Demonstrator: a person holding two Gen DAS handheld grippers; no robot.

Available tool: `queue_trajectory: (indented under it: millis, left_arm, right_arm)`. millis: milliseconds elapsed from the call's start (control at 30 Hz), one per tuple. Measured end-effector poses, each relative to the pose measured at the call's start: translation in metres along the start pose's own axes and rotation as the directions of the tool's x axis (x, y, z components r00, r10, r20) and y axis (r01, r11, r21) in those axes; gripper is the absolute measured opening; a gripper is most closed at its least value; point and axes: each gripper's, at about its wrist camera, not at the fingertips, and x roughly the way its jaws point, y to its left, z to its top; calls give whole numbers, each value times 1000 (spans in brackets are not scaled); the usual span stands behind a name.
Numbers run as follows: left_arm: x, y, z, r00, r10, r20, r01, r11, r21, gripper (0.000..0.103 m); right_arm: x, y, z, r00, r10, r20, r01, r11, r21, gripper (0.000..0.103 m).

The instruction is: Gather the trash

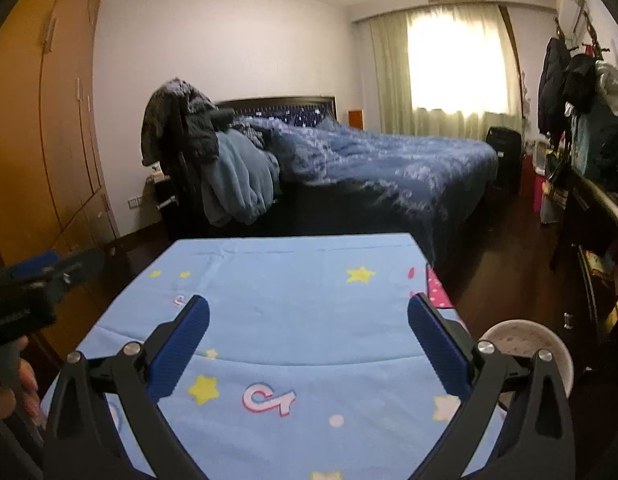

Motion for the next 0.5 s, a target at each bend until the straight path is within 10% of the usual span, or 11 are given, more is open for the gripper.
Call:
queue_trajectory:
  millis: [500]
  left_arm:
    - [-37,-6,1,999,1,45,-1,1000,0,99]
  right_arm:
    - [-40,1,11,998,-6,59,5,1000,6,100]
